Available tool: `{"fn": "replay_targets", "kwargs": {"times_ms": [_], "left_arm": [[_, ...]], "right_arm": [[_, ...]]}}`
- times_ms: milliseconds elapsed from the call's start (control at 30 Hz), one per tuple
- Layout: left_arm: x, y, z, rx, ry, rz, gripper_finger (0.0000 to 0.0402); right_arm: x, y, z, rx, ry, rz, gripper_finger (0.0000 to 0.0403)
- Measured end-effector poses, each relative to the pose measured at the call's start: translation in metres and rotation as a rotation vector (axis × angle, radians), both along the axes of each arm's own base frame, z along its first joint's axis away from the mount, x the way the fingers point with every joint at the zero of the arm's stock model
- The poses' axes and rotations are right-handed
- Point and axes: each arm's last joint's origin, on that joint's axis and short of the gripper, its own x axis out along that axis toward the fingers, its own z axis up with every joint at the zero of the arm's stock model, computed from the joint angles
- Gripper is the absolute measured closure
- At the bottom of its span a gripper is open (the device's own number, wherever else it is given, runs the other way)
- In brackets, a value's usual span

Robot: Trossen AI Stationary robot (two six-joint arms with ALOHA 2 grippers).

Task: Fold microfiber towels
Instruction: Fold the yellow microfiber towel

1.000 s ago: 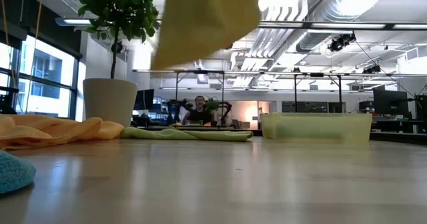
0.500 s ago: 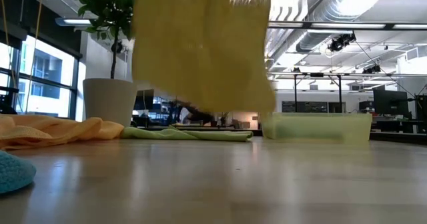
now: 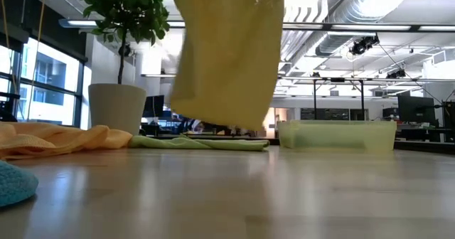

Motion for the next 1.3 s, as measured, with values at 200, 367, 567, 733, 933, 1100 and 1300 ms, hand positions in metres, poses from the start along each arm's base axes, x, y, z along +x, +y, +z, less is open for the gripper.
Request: {"fn": "replay_targets", "kwargs": {"times_ms": [200, 367, 567, 733, 933, 1100, 1300], "left_arm": [[0.008, 0.034, 0.009, 0.126, 0.008, 0.144, 0.0401], [0.008, 0.037, 0.003, -0.041, -0.058, 0.106, 0.0401], [0.007, 0.01, -0.032, -0.748, -0.009, -0.097, 0.0401], [0.019, -0.022, -0.093, -0.87, 0.108, -0.099, 0.0401], [0.038, -0.06, -0.144, -1.023, 0.253, -0.159, 0.0401], [0.051, -0.073, -0.158, -1.119, 0.278, -0.272, 0.0401], [0.052, -0.067, -0.156, -1.292, 0.323, -0.283, 0.0401]], "right_arm": [[0.0, -0.022, 0.004, -0.266, 0.08, -0.145, 0.0401], [-0.002, -0.021, -0.001, -0.086, 0.011, -0.15, 0.0401], [-0.008, 0.008, -0.037, 0.411, 0.029, -0.106, 0.0401], [-0.014, 0.037, -0.109, 0.673, 0.146, -0.172, 0.0401], [-0.014, 0.067, -0.149, 0.978, 0.183, -0.182, 0.0401], [-0.007, 0.081, -0.153, 1.158, 0.284, -0.092, 0.0401], [-0.002, 0.077, -0.152, 1.154, 0.31, 0.024, 0.0401]]}}
